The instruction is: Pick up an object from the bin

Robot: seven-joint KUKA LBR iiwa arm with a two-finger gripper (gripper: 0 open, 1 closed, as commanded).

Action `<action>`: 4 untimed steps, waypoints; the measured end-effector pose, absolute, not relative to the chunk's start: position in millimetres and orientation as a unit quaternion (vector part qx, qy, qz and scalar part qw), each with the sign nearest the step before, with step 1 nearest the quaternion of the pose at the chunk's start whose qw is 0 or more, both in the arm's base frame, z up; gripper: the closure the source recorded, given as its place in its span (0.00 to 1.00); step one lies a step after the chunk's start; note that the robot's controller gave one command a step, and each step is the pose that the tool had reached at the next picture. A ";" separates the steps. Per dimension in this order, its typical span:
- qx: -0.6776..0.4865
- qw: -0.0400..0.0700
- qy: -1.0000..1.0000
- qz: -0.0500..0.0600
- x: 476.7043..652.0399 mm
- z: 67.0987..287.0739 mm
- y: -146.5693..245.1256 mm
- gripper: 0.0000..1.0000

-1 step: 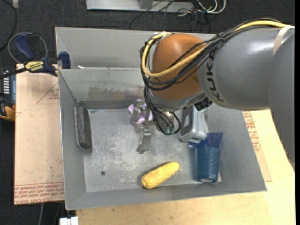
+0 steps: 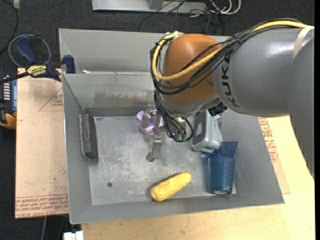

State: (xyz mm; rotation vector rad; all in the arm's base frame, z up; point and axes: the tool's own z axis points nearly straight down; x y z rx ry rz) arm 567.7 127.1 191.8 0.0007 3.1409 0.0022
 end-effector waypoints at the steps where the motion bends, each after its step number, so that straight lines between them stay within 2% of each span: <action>1: -0.100 0.003 0.995 0.001 634.7 100.8 78.1 0.00; 2: -0.013 0.001 1.000 0.002 508.9 131.0 54.8 0.00; 3: -0.141 0.004 0.990 0.001 627.7 104.4 30.3 0.00; 4: -0.170 0.013 0.985 0.002 523.4 82.9 37.3 0.00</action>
Offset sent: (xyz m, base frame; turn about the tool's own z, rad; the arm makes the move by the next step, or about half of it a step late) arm -0.0836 -0.0772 -0.0491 0.0077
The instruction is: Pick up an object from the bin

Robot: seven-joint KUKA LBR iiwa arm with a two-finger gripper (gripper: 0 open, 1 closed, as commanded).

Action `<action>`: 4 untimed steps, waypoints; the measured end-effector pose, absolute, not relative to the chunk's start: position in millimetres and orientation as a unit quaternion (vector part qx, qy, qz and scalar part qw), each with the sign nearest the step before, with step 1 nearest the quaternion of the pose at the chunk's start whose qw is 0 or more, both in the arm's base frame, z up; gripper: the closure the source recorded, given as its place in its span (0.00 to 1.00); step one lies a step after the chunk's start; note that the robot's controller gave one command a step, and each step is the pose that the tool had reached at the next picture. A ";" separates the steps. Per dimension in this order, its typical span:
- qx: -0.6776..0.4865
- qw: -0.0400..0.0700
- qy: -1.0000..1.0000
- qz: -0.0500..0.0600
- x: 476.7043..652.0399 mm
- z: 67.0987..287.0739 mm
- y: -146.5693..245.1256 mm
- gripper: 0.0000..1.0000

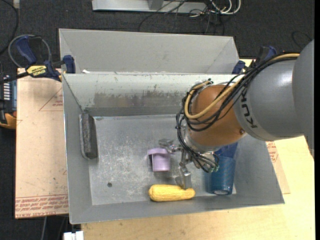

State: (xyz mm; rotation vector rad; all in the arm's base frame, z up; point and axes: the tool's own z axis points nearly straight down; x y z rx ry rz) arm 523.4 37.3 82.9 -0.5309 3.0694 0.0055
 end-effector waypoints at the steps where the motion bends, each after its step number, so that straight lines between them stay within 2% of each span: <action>1: -0.095 0.020 0.995 0.002 635.8 78.8 26.2 1.00; 3: -0.094 0.018 0.995 0.002 634.2 81.9 26.2 1.00; 4: -0.094 0.013 0.995 0.003 630.7 100.6 26.4 1.00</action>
Offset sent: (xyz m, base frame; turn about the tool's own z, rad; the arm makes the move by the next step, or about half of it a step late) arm 0.0000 0.0000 0.0000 0.0000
